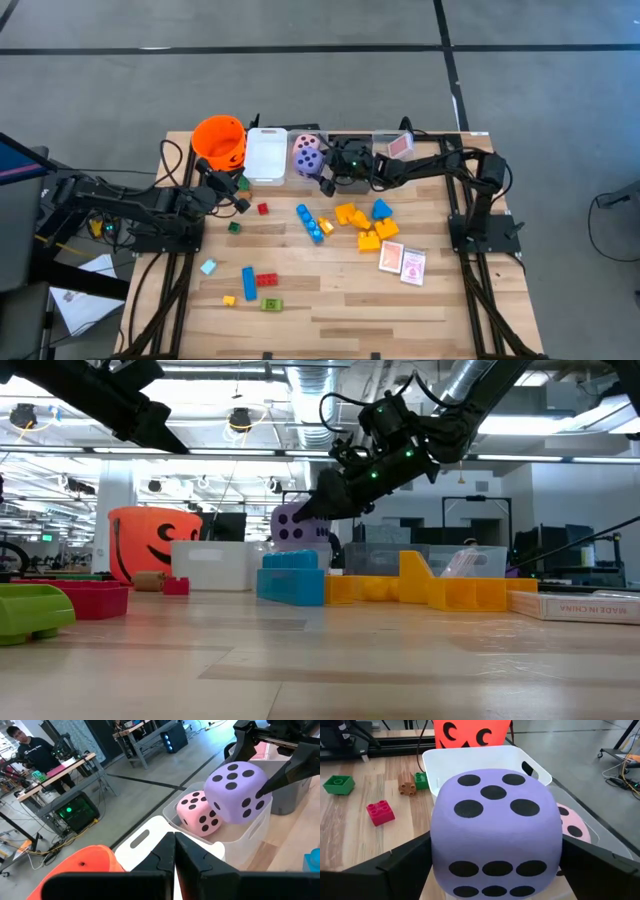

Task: Pick & Place Toys
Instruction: Put the purple die into the left transparent bin, then put the blue stud game piece into the white bin

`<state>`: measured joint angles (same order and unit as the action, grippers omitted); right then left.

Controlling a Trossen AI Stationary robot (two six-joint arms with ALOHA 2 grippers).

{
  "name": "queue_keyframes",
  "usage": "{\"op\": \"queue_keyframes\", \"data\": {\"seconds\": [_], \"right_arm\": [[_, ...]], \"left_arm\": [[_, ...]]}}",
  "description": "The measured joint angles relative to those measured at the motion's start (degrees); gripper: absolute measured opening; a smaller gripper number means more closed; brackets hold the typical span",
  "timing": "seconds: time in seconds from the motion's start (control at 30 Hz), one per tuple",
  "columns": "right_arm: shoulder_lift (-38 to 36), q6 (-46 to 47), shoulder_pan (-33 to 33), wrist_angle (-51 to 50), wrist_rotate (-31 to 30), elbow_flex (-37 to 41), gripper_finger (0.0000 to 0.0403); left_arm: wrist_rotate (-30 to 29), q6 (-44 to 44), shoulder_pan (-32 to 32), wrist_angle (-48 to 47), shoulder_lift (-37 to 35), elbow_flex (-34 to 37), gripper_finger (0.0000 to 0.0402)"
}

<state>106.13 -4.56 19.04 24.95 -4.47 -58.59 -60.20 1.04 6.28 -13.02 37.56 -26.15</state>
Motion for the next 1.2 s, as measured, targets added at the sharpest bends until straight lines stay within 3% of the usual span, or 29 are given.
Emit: {"op": "queue_keyframes", "data": {"seconds": [0.57, 0.97, 1.2], "right_arm": [[-0.82, -3.68, -1.87, -2.80, -0.04, -0.22, 0.0400], [-1.60, -5.96, -2.70, -16.18, -2.16, -7.89, 0.0400], [-1.62, -3.12, -4.93, -16.52, -1.71, -9.57, 0.0398]], "left_arm": [[-0.07, -0.02, 0.01, 0.01, 0.01, -0.01, 0.0000], [-0.25, -1.71, 0.02, 0.03, -0.02, -0.02, 0.0000], [2.13, -1.77, 0.02, 0.32, -0.02, -0.02, 0.0000]]}}
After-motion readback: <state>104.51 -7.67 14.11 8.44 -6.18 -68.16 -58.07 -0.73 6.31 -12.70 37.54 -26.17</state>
